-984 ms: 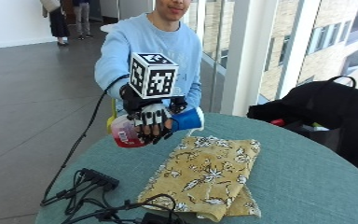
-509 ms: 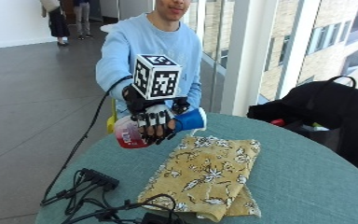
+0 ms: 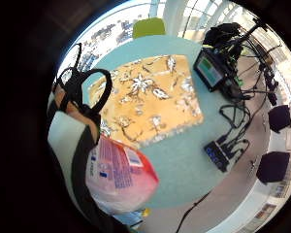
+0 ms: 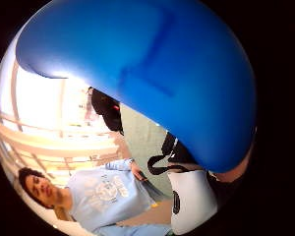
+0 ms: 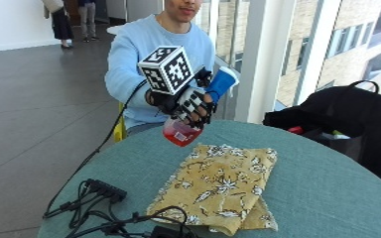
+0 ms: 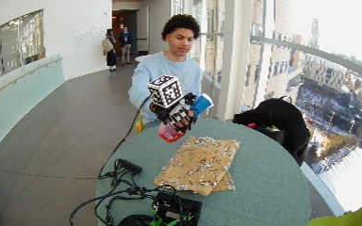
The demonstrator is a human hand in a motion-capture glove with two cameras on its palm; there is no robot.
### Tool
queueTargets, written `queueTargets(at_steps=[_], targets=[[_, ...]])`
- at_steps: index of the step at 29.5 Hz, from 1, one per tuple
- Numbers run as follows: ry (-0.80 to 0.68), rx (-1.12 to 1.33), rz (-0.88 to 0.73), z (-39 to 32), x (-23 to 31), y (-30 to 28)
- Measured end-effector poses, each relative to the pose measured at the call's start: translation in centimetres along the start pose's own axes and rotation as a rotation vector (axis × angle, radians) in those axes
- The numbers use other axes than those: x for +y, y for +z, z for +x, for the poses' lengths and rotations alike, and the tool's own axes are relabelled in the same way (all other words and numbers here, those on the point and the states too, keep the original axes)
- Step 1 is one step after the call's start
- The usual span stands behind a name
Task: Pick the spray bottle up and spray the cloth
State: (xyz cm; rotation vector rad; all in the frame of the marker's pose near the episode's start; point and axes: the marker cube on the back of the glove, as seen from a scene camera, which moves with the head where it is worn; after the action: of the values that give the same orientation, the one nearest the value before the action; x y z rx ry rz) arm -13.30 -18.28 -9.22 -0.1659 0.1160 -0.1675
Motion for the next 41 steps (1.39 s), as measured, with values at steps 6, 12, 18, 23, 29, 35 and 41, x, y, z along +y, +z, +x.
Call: queueTargets(at_steps=[6, 12, 18, 23, 29, 35, 41], targets=[[-0.146, -0.411, 0.077, -7.2, -0.9, 3.2], [-0.218, -0.638, 0.079, -13.2, -2.3, 8.7], [-0.265, -0.699, 0.053, -18.1, -3.7, 14.7], [-0.275, -0.719, 0.054, -19.8, -4.4, 18.6], [-0.281, -0.702, 0.066, -19.8, -4.4, 20.9], [-0.280, -0.703, 0.055, -19.4, -4.0, 21.6], [-0.295, -0.702, 0.043, -18.9, -3.1, 20.6]])
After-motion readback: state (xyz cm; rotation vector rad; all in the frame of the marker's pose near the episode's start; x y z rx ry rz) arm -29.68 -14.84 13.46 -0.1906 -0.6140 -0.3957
